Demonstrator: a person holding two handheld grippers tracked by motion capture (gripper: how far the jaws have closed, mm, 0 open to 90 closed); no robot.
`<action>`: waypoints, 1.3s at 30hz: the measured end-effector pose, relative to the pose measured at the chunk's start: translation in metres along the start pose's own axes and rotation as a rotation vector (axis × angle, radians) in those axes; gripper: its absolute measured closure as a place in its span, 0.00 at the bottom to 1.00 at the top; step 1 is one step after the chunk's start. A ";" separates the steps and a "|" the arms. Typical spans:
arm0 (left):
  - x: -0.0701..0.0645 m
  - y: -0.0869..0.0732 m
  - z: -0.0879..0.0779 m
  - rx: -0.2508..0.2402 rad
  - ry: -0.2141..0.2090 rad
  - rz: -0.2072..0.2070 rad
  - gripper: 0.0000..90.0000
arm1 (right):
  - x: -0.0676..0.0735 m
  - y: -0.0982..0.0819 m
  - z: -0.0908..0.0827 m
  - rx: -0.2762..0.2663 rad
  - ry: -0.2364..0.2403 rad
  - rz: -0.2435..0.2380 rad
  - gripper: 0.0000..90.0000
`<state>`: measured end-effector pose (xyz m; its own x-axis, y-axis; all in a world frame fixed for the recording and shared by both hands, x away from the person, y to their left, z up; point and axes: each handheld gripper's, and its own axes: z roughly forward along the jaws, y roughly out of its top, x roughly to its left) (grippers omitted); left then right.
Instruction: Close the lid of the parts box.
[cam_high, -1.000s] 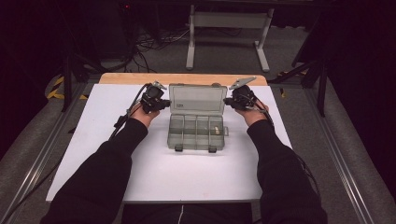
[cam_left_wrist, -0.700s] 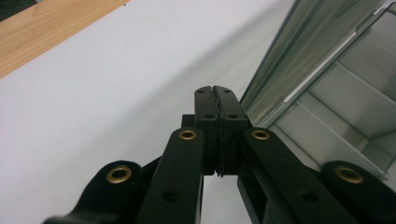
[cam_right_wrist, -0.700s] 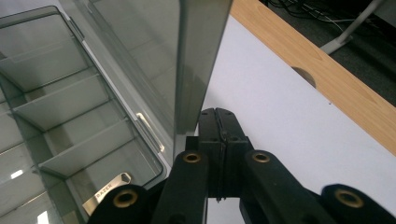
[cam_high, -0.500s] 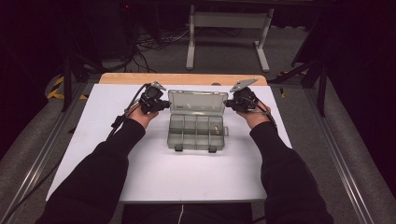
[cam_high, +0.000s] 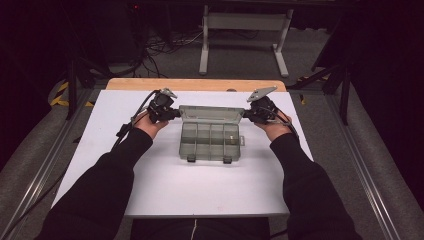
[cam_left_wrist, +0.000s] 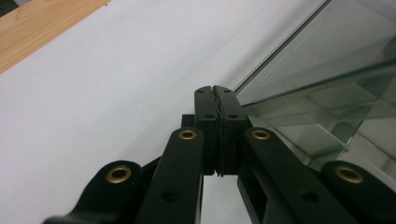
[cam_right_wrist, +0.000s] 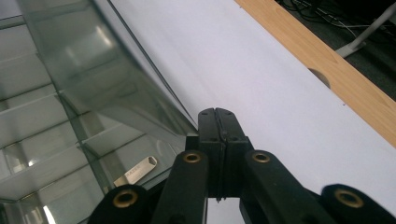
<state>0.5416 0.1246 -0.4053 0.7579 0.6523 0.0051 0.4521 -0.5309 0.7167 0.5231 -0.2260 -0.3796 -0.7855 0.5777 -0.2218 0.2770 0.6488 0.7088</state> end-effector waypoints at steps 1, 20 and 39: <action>0.000 0.000 0.000 0.000 -0.003 0.000 0.99 | 0.000 0.000 0.000 -0.001 0.003 -0.003 1.00; -0.007 -0.009 -0.011 0.046 -0.077 0.007 1.00 | 0.024 -0.007 -0.015 0.006 0.074 -0.053 1.00; -0.032 -0.014 -0.025 0.081 -0.204 0.106 0.98 | 0.046 -0.010 -0.030 0.032 0.145 -0.070 1.00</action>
<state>0.4995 0.1250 -0.3980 0.8784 0.4728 -0.0695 0.3953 -0.6372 0.6616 0.4675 -0.2208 -0.3767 -0.8747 0.4543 -0.1689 0.2346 0.7017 0.6727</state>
